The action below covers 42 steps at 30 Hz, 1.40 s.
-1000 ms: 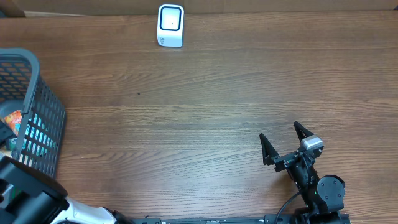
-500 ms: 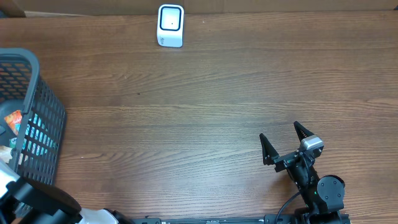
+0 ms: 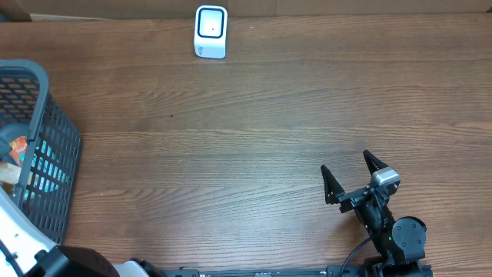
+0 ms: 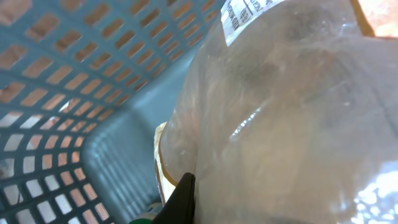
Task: Scan the item barcode
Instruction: 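Grasp the clear plastic snack bag inside the basket with the left gripper, then lift the bag toward the scanner and drop it on the table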
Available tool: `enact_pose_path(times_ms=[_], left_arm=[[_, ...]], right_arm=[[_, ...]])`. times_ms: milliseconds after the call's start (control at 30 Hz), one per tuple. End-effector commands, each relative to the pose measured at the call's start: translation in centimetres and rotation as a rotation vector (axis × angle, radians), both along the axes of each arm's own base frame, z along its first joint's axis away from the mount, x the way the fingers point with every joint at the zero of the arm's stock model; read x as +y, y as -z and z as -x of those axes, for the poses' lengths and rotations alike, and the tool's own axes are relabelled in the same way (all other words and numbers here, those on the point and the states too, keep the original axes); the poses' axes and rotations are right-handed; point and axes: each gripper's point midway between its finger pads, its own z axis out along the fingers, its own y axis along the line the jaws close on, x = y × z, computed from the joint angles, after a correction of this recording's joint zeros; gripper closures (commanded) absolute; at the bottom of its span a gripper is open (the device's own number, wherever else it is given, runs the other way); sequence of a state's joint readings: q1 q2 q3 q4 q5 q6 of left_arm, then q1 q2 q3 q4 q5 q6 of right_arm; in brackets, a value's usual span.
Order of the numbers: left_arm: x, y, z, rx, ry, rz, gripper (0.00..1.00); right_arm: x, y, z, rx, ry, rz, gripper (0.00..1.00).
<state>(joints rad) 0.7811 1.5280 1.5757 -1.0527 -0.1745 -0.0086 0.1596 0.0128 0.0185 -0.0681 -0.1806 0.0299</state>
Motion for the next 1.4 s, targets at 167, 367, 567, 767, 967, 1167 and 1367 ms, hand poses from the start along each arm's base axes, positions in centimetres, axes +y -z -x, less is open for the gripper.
enact_pose_path(times_ms=[167,367,567,767,967,1167,1367], left_arm=[[-1.5,-6.2,-2.9,-0.191,0.062,-0.139,0.96],[-2.0,-12.4,-4.0,-0.361,0.081,-0.273,0.96],[-5.5,-19.9,-4.5,-0.603,0.134,-0.311,0.96],[-15.0,-22.5,-6.2,-0.762,0.418,-0.151,0.96],[-23.3,-18.2,-6.8,-0.616,0.640,0.019,0.96],[-29.2,-11.8,-7.5,-0.380,0.809,0.042,0.96],[-32.1,-5.2,-7.0,-0.135,0.873,-0.119,0.96]], right_arm=[[0.2,0.1,0.1,-0.005,-0.009,-0.001,0.00],[0.2,0.1,0.1,-0.005,-0.009,-0.001,0.00],[0.2,0.1,0.1,-0.006,-0.010,-0.001,0.00],[0.2,0.1,0.1,-0.005,-0.009,-0.001,0.00],[0.2,0.1,0.1,-0.005,-0.009,-0.001,0.00],[0.2,0.1,0.1,-0.005,-0.009,-0.001,0.00],[0.2,0.1,0.1,-0.005,-0.009,-0.001,0.00]])
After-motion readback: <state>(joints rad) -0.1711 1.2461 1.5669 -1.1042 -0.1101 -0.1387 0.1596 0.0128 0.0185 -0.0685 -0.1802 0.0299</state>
